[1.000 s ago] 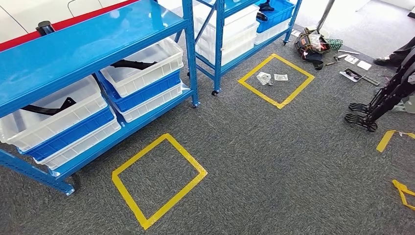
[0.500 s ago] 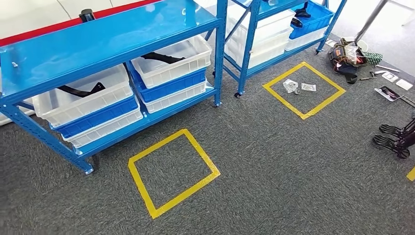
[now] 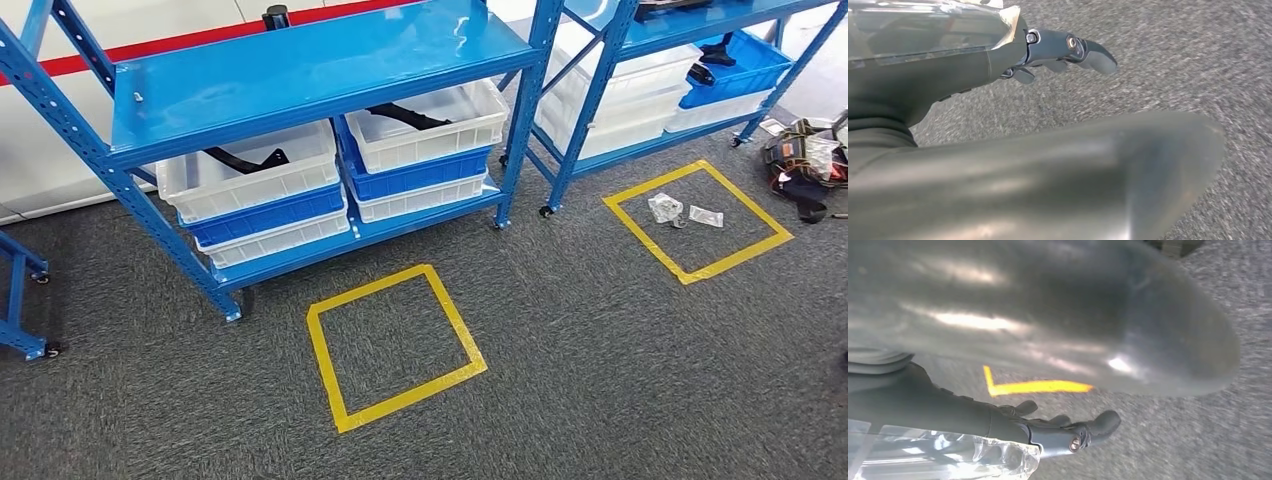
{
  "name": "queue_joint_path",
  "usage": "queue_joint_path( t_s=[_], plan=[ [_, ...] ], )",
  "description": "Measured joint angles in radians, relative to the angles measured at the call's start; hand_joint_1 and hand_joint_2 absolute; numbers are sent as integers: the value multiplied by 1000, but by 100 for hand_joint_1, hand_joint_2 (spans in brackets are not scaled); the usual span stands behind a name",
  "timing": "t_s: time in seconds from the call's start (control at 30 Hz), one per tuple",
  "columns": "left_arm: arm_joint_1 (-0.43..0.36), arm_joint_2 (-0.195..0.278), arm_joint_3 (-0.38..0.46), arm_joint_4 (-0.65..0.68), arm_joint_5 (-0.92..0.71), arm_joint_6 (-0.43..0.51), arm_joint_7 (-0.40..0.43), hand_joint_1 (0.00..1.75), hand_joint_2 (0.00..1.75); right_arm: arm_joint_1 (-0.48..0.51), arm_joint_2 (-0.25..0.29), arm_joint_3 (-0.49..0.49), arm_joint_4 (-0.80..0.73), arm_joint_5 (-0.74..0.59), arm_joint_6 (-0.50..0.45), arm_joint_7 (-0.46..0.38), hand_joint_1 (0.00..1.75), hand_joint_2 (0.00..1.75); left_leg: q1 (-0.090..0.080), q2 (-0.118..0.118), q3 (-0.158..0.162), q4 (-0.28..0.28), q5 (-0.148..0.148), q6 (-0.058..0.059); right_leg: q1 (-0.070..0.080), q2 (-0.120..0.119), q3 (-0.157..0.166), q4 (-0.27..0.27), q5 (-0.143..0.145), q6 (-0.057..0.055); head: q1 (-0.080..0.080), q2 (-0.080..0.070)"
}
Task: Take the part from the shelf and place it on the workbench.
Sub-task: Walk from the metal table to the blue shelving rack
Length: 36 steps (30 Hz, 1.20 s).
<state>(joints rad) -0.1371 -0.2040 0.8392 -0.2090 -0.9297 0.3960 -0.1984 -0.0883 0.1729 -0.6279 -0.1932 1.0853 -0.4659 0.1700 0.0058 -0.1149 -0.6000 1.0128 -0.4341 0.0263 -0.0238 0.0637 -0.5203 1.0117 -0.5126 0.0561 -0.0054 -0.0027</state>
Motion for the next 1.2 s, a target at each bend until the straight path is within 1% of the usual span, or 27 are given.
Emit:
queue_joint_path(
  t_s=[0.07,0.1,0.13,0.2,0.27,0.3,0.33,0.37,0.43,0.5,0.57,0.6,0.67,0.7,0.73,0.77,0.8,0.83,0.87,0.9,0.93,0.97,1.0,1.07,1.1,1.13,1.2],
  plan=[
    [1,0,0,0,0,0,0,0,0,-1,1,0,0,1,0,1,0,0,2,-11,-6,-2,5,-12,2,-19,2,0,7,-18,-2,0],
    [2,0,0,0,0,0,0,0,0,-1,1,0,0,3,-1,1,0,0,2,3,-10,4,1,-17,1,-29,3,-1,10,-25,-2,0],
    [3,1,0,0,0,1,1,0,0,-2,1,0,0,4,-1,1,0,0,2,27,-22,27,-15,-21,-2,-40,3,-3,12,-33,-5,0],
    [3,0,0,0,-1,1,1,0,0,0,1,0,0,5,-1,1,0,0,1,86,-72,136,-79,-28,0,-66,1,-4,13,-44,-11,0],
    [3,0,0,0,-1,0,2,0,0,3,0,-1,0,5,-1,1,0,0,3,107,-132,267,-136,-32,5,-96,-1,-3,12,-50,-13,0],
    [4,0,0,0,-1,0,2,0,0,4,-1,-1,0,6,-1,1,0,0,4,110,-143,293,-140,-33,7,-110,-2,-3,11,-50,-13,0],
    [5,0,0,0,-1,-1,3,0,0,3,-1,-1,0,8,-1,1,0,0,5,113,-132,277,-124,-31,8,-123,-2,-3,10,-51,-13,0],
    [6,0,0,0,-1,-1,4,0,0,2,0,-1,0,10,-1,1,0,0,4,122,-100,222,-95,-28,9,-135,0,-3,9,-52,-14,0],
    [6,1,0,0,-1,0,6,0,0,0,1,-1,0,17,-1,1,0,0,-2,168,-18,78,-43,-15,15,-156,5,-3,5,-50,-13,0],
    [4,1,0,0,0,1,6,0,0,-2,1,-1,0,23,0,2,0,0,-12,198,17,10,-30,-4,22,-173,9,-4,1,-43,-11,0],
    [5,1,0,0,2,3,5,0,0,-4,2,-1,0,27,0,4,0,0,-16,177,16,3,-29,4,25,-190,14,-7,-2,-34,-11,0],
    [7,2,0,0,4,4,5,0,0,-5,2,-1,0,30,0,5,0,0,-13,165,18,-2,-25,9,24,-182,14,-3,-7,-29,-10,0],
    [8,2,1,0,6,5,4,0,0,-6,3,0,-1,33,1,6,0,0,-5,140,22,-13,-15,20,22,-132,-7,50,-39,-27,-8,0],
    [8,1,1,0,7,6,2,0,0,-6,2,0,0,34,1,7,0,0,-3,127,21,-14,-12,24,19,-100,-34,109,-67,-30,-6,0],
    [7,0,1,0,7,6,1,0,0,-4,1,0,0,35,1,7,0,0,-2,112,19,-14,-11,26,18,-82,-68,180,-96,-32,-4,0],
    [8,-1,1,0,7,6,0,0,0,-2,1,0,0,35,1,8,0,0,-2,96,17,-14,-10,27,17,-73,-100,244,-118,-32,-2,0],
    [10,-1,1,0,7,6,0,0,0,-1,0,0,0,35,1,9,0,0,-1,80,16,-13,-9,26,15,-70,-119,280,-125,-27,-2,0],
    [12,-2,1,0,7,6,0,0,0,0,-1,-1,0,35,1,10,0,0,0,65,16,-12,-9,25,13,-69,-121,276,-115,-18,-2,0],
    [13,-2,1,0,7,6,0,0,0,0,-2,-1,0,35,1,10,0,0,1,49,17,-11,-8,23,9,-64,-101,228,-88,-6,-2,0],
    [14,-2,1,0,7,6,0,0,0,0,-3,-1,0,35,1,10,0,0,3,35,16,-8,-9,19,4,-49,-69,153,-53,7,-2,0],
    [14,-1,1,0,7,6,0,0,0,-1,-3,-1,0,36,1,10,0,0,3,22,15,-3,-10,14,0,-29,-40,84,-26,14,0,0],
    [14,-1,1,0,6,6,-1,0,0,-2,-3,0,0,36,1,11,0,0,2,12,12,1,-12,8,-4,-13,-20,33,-6,15,1,0],
    [15,-1,1,0,6,6,-2,0,0,-3,-3,0,0,37,1,11,0,0,1,5,9,3,-12,2,-5,-2,-11,9,1,10,1,0],
    [17,0,1,0,6,6,-4,0,0,-5,-1,0,1,40,-1,14,0,0,2,-4,6,1,-9,-8,-2,-9,-9,6,5,-9,0,0],
    [18,0,1,0,6,6,-5,0,0,-6,0,-1,1,41,-3,15,0,0,3,4,4,3,-11,-13,-2,-14,-7,6,8,-16,-2,0],
    [18,0,1,0,6,5,-6,0,0,-6,1,-1,1,41,-5,15,0,0,3,24,-3,17,-20,-17,-4,-20,-5,5,11,-24,-4,0],
    [16,1,1,0,6,4,-9,0,0,-5,1,-1,1,40,-8,14,0,0,3,79,-44,106,-73,-24,-4,-36,-5,3,13,-37,-10,0]
  ],
)
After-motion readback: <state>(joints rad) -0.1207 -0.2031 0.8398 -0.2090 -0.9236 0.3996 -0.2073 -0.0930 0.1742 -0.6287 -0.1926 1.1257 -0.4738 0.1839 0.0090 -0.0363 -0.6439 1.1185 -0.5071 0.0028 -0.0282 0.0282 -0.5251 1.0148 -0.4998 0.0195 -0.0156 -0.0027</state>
